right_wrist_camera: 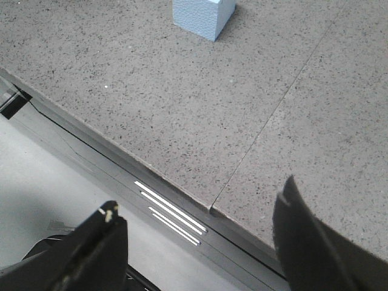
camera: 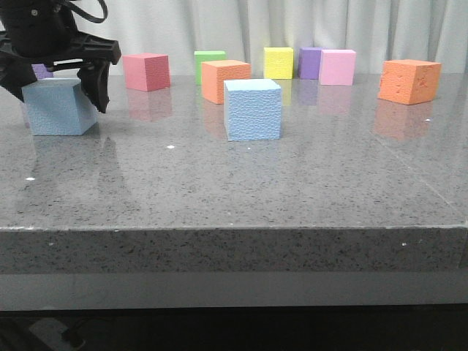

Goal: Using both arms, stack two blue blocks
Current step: 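Lower the left gripper onto the other light-blue cube and grasp it, then carry the light-blue cube with the left gripper onto the placed cube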

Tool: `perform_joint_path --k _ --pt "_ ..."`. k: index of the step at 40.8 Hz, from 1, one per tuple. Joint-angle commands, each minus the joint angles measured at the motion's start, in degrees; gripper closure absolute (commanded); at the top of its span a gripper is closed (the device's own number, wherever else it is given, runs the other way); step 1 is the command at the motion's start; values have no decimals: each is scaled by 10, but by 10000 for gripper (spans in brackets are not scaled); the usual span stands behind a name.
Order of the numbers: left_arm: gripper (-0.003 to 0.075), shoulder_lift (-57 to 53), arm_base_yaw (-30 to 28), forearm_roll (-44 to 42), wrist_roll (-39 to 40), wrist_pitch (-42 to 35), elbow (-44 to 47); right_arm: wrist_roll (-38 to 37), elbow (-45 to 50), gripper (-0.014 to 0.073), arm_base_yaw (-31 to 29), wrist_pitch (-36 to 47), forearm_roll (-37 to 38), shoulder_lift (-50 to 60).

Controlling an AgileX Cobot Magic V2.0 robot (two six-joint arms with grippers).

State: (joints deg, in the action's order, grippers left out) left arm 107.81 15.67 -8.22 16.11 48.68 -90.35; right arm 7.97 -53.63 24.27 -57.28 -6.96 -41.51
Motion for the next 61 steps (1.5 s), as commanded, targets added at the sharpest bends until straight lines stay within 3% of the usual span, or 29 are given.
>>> perform_joint_path --k 1,5,16,28,36,45,55,61 --pt "136 -25 0 0 5 -25 -20 6 -13 76 -4 32 -6 2" --pt "165 -25 0 -4 5 -25 -20 6 -13 76 -4 32 -6 2" --pt "349 -26 0 -4 5 -19 -20 6 -13 76 -4 32 -6 2" --pt "374 -26 0 -6 -11 39 -90 6 -13 76 -4 32 -6 2" --pt "374 -26 21 30 -134 95 -185 6 -13 76 -4 32 -6 2" --pt "374 -26 81 97 -326 111 -261 6 -13 76 -4 32 -6 2" --pt "375 -25 159 199 -612 127 -269 6 -13 76 -4 32 -6 2" --pt "375 -25 188 215 -677 95 -269 6 -13 76 -4 32 -6 2"
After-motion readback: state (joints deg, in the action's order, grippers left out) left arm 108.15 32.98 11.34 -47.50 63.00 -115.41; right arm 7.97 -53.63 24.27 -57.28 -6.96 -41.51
